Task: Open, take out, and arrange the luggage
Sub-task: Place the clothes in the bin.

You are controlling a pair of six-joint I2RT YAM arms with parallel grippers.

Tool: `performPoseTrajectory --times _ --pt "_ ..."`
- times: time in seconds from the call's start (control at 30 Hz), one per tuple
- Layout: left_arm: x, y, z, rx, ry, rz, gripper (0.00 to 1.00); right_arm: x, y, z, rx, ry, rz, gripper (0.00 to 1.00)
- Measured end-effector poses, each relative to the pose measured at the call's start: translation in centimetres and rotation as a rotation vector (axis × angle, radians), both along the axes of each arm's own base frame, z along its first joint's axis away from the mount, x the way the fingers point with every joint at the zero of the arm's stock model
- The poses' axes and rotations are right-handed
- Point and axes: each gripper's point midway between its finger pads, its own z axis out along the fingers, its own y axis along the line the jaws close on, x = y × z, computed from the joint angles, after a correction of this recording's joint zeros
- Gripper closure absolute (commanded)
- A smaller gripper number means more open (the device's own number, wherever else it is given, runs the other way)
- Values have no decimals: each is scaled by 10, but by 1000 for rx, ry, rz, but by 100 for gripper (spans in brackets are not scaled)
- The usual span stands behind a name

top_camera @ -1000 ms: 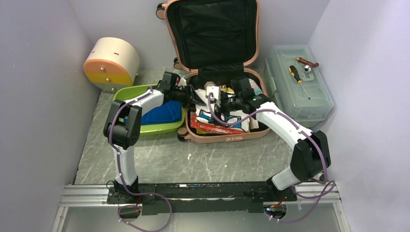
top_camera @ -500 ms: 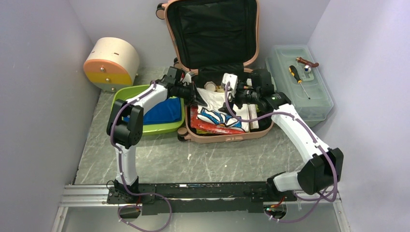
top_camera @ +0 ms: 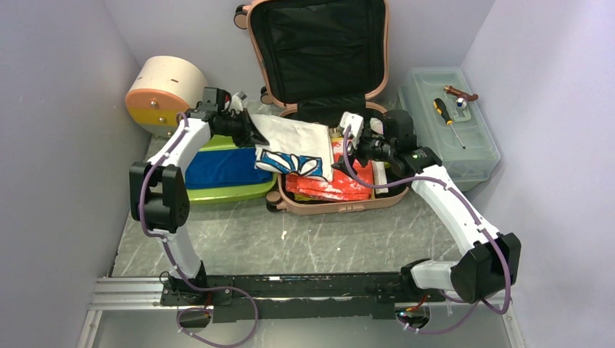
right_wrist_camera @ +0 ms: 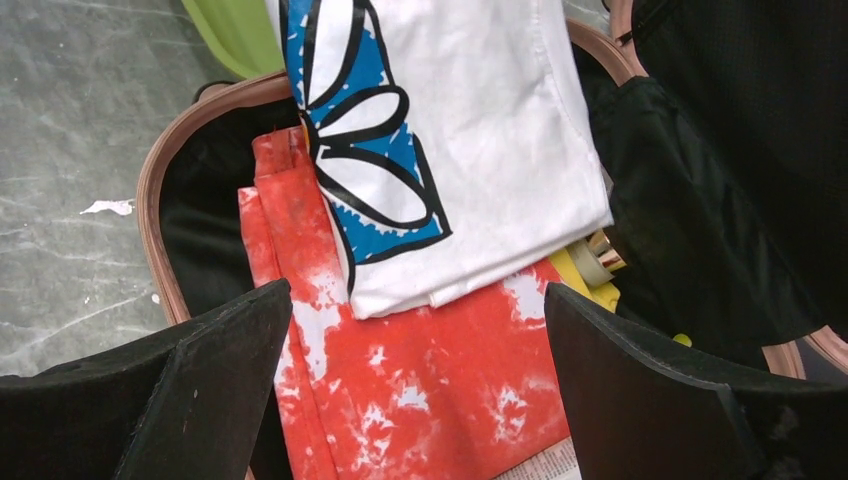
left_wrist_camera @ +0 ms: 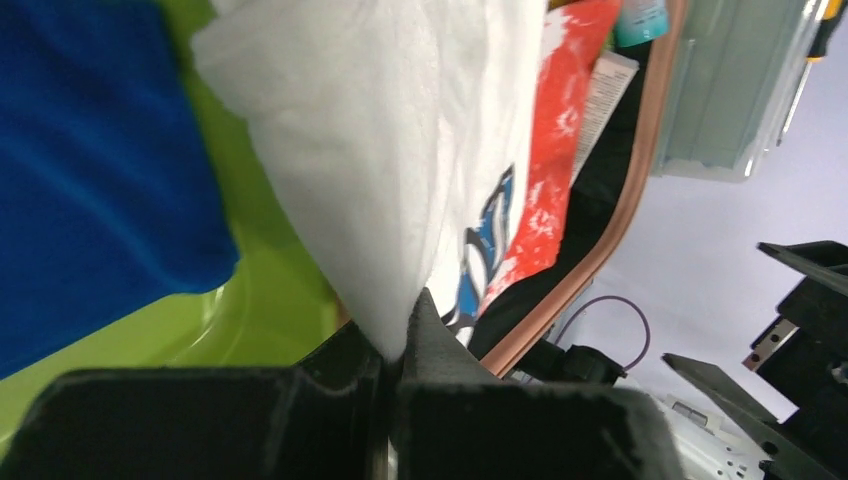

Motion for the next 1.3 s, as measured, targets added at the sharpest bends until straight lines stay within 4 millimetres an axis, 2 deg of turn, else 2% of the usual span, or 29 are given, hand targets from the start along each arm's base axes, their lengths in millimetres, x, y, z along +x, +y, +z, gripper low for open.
performPoseTrajectory --times 0.1,0.27,0.4,0.87,1.03,1.17,1.3 --pt "-4 23 -11 27 38 14 100 1 1 1 3 -4 0 0" --pt "-19 37 -28 57 92 -7 100 2 1 -7 -2 10 0 0" --pt "-26 51 -33 82 107 -22 100 2 1 -15 -8 29 2 0" --pt "-13 129 -43 124 63 78 100 0 1 -22 -14 40 9 0" --pt "-12 144 -46 151 44 81 100 0 1 -23 -18 40 11 0" --pt "-14 149 -50 173 35 63 100 -1 1 -25 -20 42 12 0" --pt "-16 158 -63 201 51 49 100 -1 1 -25 -22 39 14 0"
